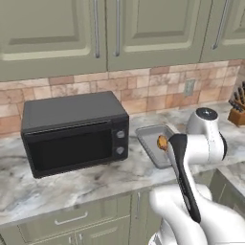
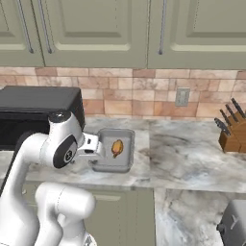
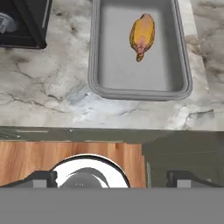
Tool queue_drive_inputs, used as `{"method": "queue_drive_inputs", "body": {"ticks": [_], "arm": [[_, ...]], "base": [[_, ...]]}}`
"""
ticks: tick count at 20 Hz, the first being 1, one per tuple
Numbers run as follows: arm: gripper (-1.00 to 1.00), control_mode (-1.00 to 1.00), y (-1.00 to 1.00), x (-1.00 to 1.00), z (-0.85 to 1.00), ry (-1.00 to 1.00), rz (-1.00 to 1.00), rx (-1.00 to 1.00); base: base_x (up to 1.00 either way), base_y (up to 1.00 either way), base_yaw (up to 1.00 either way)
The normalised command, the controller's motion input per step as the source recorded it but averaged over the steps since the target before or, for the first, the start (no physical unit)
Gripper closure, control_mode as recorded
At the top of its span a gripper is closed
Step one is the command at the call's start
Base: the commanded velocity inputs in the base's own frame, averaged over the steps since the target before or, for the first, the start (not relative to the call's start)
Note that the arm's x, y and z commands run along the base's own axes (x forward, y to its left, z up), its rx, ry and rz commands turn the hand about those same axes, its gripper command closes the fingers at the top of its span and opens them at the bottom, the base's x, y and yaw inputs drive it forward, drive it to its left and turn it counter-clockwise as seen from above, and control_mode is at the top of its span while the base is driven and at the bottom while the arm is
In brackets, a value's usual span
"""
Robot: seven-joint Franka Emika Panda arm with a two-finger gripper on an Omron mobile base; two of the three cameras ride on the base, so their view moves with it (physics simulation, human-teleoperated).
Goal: Place one corn and one chicken drumstick in each tupperware on the nearby counter, to pack two identical lunches.
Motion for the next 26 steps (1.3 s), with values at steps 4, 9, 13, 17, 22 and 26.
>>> {"method": "queue_drive_inputs", "body": {"ticks": [4, 9, 13, 17, 22, 26], "arm": [[-1.0, 1.0, 0.0, 0.0, 0.0, 0.0, 0.0, 0.0], [-1.0, 1.0, 0.0, 0.0, 0.0, 0.0, 0.0, 0.0], [-1.0, 1.0, 0.0, 0.0, 0.0, 0.0, 0.0, 0.0], [-1.0, 1.0, 0.0, 0.0, 0.0, 0.0, 0.0, 0.0], [-1.0, 1.0, 0.0, 0.0, 0.0, 0.0, 0.0, 0.0], [-1.0, 1.0, 0.0, 0.0, 0.0, 0.0, 0.0, 0.0]], "base": [[-1.0, 0.0, 0.06], [-1.0, 0.05, 0.06], [-1.0, 0.34, 0.07], [-1.0, 0.39, 0.08], [-1.0, 0.38, 0.06], [-1.0, 0.07, 0.03]]}}
